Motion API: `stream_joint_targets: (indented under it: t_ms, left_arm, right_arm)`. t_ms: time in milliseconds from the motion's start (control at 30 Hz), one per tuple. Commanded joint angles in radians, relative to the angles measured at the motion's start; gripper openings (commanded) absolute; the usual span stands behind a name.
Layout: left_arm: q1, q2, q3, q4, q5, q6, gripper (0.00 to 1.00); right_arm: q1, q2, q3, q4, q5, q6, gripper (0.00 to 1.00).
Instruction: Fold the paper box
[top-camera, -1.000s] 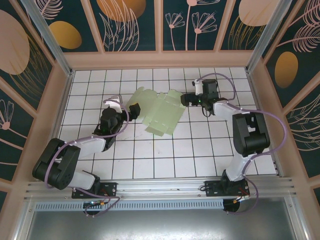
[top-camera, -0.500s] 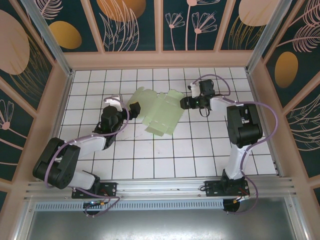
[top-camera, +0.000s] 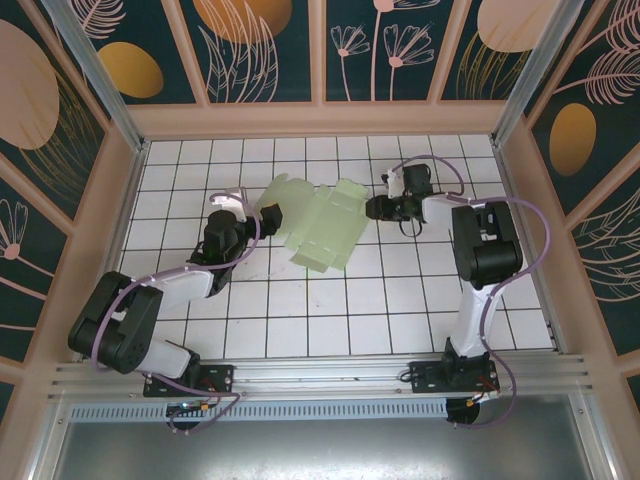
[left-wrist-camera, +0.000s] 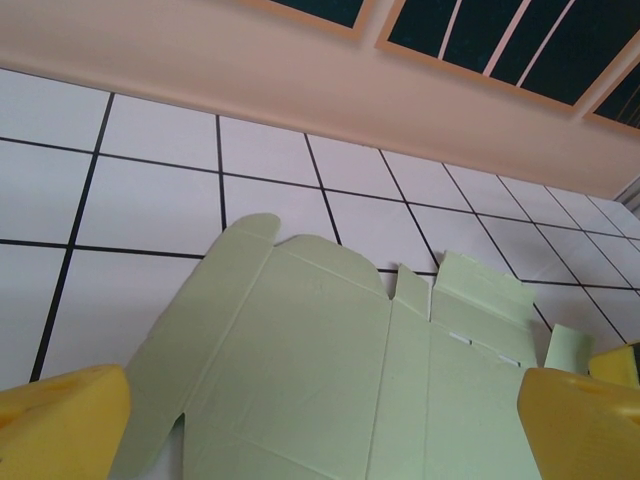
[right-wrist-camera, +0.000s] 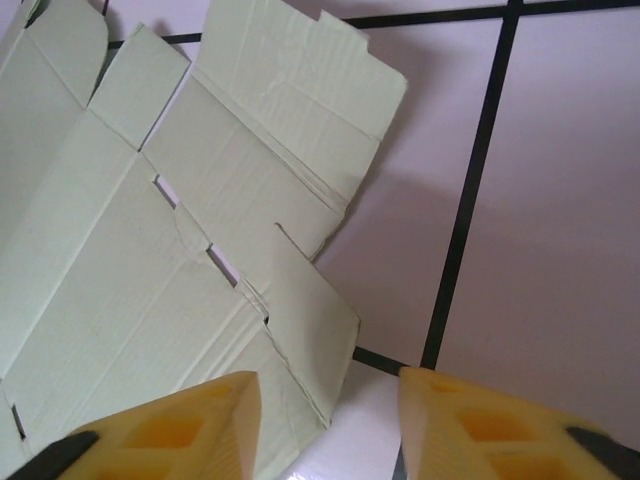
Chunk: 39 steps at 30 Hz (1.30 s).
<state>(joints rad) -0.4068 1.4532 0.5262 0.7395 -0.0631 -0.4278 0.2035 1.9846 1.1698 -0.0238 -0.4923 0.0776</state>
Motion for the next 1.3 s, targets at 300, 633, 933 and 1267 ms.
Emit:
stream_joint_targets:
  t_ms: [300, 633, 933, 1267]
  left_arm:
    - [-0.003, -0.003, 0.038, -0.06, 0.002, 0.007, 0.99]
    - [-0.003, 0.0, 0.066, -0.113, 0.025, 0.028, 0.99]
    - [-0.004, 0.021, 0.139, -0.226, 0.051, 0.095, 0.99]
    - [-0.002, 0.141, 0.234, -0.239, 0.155, 0.068, 0.99]
  right_arm:
    - [-0.002, 0.033, 0.036, 0.02, -0.085, -0.071, 0.0]
    - [0.008, -0.005, 0.05, -0.095, -0.161, -0.208, 0.0]
    - [0.008, -0.06, 0.03, -0.238, -0.188, -0.354, 0.0]
    - [-0.053, -0.15, -0.034, -0.292, -0.189, -0.404, 0.0]
